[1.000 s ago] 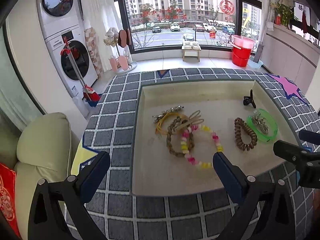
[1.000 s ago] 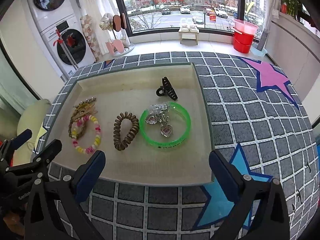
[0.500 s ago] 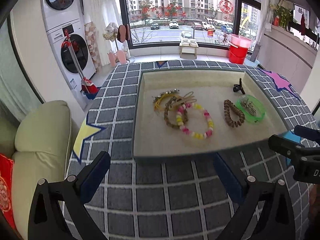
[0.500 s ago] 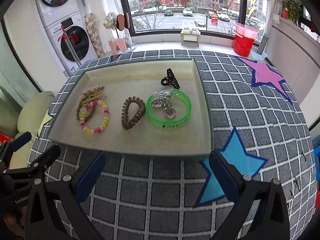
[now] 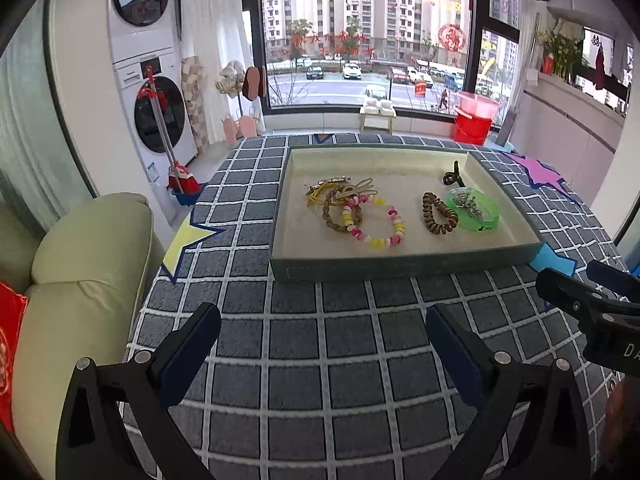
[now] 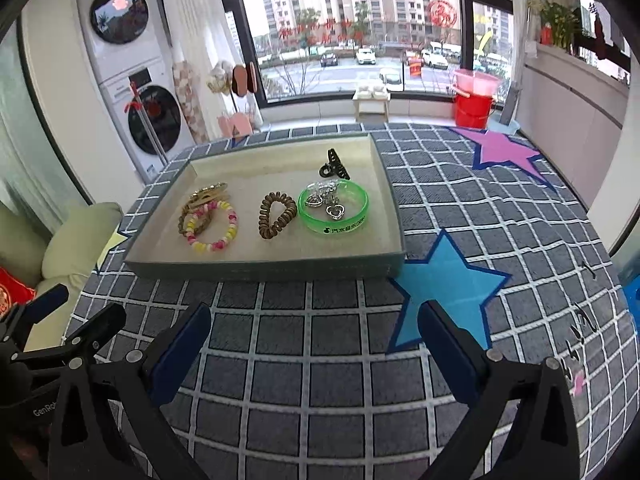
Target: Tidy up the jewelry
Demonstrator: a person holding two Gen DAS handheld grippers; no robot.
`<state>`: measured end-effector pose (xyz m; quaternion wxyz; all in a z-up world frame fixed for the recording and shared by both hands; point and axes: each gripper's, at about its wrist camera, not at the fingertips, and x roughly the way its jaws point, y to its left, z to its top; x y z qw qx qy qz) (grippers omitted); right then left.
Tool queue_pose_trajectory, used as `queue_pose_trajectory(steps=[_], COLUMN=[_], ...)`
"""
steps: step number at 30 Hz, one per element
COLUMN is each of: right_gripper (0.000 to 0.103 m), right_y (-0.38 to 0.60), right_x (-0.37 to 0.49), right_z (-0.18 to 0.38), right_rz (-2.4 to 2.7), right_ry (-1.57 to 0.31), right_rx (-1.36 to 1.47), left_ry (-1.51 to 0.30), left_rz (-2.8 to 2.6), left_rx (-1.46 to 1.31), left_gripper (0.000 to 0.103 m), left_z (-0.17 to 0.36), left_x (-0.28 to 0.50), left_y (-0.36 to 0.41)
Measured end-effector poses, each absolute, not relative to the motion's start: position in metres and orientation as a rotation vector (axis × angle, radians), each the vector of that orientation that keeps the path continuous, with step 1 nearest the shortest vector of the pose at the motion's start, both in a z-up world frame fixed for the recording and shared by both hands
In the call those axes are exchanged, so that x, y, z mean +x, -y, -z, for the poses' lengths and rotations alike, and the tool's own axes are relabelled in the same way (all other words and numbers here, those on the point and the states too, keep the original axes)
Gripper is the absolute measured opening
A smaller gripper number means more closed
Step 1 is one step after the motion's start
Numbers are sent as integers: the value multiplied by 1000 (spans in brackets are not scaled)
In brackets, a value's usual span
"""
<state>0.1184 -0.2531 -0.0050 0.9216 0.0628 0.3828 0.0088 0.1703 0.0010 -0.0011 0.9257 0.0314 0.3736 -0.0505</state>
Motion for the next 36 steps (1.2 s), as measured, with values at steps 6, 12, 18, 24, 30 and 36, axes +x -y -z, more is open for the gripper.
queue_pose_trajectory(steps=[6, 12, 18, 24, 30, 36], right_gripper=[103, 103, 103, 103, 103, 103], right_y=[251, 250, 248, 245, 243, 243], right_x=[97, 79, 68, 63, 59, 58], right_z=[3, 2, -1, 1, 2, 2], right_rz=[-1, 7, 15, 15, 13, 13], right_ry=[-727, -693, -666, -661, -662, -663], right_rx=[109, 97, 70, 60, 53, 52], left_ry=[-737, -703, -674, -663, -665, -665], left_rz=[93, 83, 72, 61, 60, 63], left_rx=[49, 59, 64, 69, 65, 65], left_gripper=[103, 103, 103, 103, 103, 103], left_z=[1, 2, 1, -1, -1, -1], left_x=[153, 133, 122, 117, 114, 113], left_y=[-3, -2, -2, -3, -3, -3])
